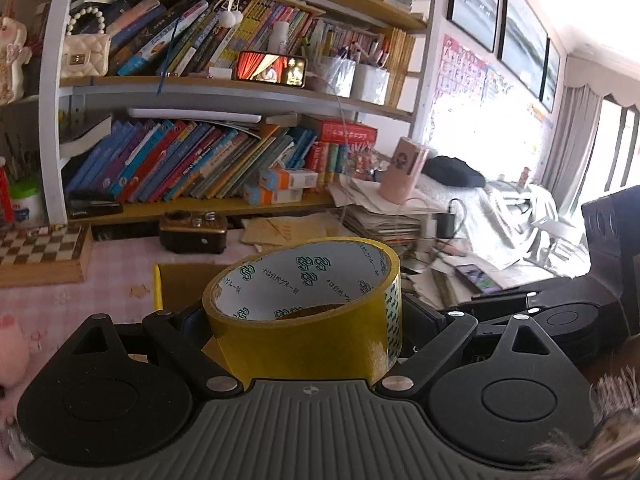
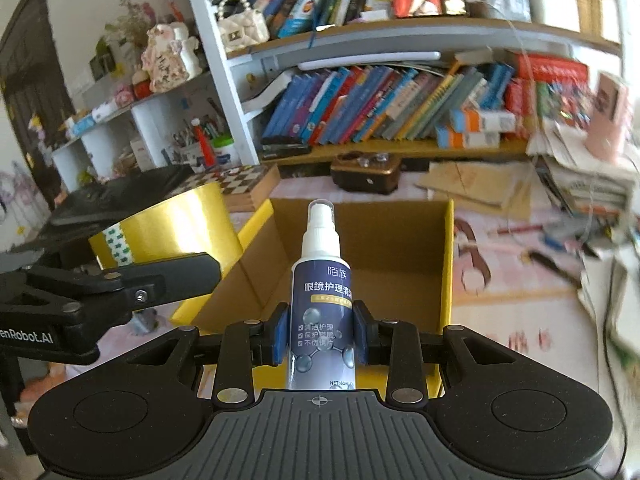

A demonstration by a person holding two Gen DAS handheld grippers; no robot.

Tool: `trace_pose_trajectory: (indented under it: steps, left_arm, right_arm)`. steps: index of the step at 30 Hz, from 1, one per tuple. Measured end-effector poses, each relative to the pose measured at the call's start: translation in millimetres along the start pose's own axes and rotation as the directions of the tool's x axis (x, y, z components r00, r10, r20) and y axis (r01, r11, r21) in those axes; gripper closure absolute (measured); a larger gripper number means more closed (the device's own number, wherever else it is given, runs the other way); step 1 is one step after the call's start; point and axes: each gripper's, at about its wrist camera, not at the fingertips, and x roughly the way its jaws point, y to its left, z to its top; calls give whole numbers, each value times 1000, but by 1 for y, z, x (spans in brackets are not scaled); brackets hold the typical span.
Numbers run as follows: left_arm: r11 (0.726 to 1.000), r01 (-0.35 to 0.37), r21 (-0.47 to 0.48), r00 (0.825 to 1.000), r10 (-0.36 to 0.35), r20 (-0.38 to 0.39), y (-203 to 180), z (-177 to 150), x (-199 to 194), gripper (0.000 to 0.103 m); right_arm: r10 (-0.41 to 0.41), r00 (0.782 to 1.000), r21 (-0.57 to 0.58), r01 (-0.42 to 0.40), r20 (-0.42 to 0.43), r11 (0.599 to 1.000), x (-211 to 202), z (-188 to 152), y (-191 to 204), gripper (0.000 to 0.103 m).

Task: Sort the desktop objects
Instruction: 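Lower both into the yellow box and open the left and right tools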

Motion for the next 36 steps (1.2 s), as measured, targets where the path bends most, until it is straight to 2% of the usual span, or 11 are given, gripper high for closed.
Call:
trace_pose_trajectory:
  steps: [6,11,14,17,20,25,28,30,33,36]
  left_arm:
    - [999,-39,19,993,40,-107,15,11,55,11]
    - [996,-67,66,970,80,-229,29,14,104,11]
    - [994,-67,88,948,91,-306,36,15,130,11]
    - [993,-83,89,916,111,-386,44,14,156,11]
    - [987,-100,126,887,145,-438,46,10,172,11]
    - [974,-92,209,850,186,-493,40,1,186,10]
    - [970,-77,230,843,186,-505,35,-2,187,10]
    - [968,-86,237,844,197,-498,34,-2,185,10]
    - [970,-110,219,864,202,-461,36,0,179,8]
    - [973,-141,182,891,205,-405,39,6,166,6]
  right_arm:
    - [-31,996,-143,18,-87,990,51,19,-13,70]
    - [-93,979,-307,34,-182,951,96,27,-20,70]
    - [-118,958,-403,3,-262,915,123,32,-22,70]
    - [-149,932,-467,-25,-331,884,148,35,-24,70]
    - [-194,914,-548,-36,-356,835,164,31,-20,70]
    - [-245,889,-655,-79,-388,751,178,16,-10,70]
    - [-253,883,-675,-93,-396,732,181,7,-9,70]
    - [-242,891,-673,-90,-383,734,177,9,-10,70]
    - [-212,910,-641,-73,-356,764,167,14,-13,69]
    - [-178,932,-596,-49,-316,801,153,23,-18,54]
